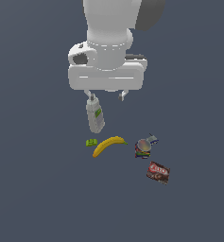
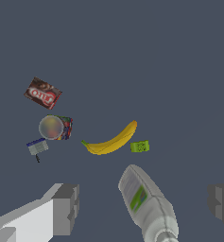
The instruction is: Pick up a designated object from a clutter of objects.
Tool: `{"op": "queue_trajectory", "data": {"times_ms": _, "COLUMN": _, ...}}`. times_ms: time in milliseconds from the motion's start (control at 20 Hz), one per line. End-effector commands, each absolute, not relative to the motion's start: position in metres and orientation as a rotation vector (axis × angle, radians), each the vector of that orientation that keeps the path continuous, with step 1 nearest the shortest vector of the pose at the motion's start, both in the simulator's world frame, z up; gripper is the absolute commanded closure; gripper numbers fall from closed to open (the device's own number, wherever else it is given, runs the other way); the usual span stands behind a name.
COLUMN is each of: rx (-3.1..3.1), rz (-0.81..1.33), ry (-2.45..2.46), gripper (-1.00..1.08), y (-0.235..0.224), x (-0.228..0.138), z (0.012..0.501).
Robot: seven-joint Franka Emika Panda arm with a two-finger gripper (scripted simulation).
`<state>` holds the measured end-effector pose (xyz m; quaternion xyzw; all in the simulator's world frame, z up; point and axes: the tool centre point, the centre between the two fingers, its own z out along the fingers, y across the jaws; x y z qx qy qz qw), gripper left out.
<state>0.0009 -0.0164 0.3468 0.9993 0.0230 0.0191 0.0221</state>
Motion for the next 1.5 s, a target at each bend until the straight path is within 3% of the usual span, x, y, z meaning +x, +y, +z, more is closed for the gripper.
{"op": "queue_trajectory", "data": {"times_ms": 0, "rx": 3.096, "rz": 0.057, "ry": 0.071, "gripper": -0.92, "y": -0.015, "x": 0.002, "z": 0.344}}
{"op": "queue_trajectory", "data": {"times_ms": 500, "rx": 3.105, "rz": 0.05, "ry": 0.025, "gripper": -0.92, "y": 0.019, "x": 0.022, "z": 0.298}}
{"op": "queue_trajectory", "data": {"times_ms": 950, "rx": 3.122, "rz": 0.029, "ry": -0.066, "gripper": -0.92, "y": 0.088, "x": 0.04, "z": 0.203}}
{"op": "queue_trajectory", "data": {"times_ms": 1450, "rx": 3.135, "rz": 0.006, "ry": -0.145, "gripper": -0.92, "y": 0.144, "x": 0.035, "z": 0.124}}
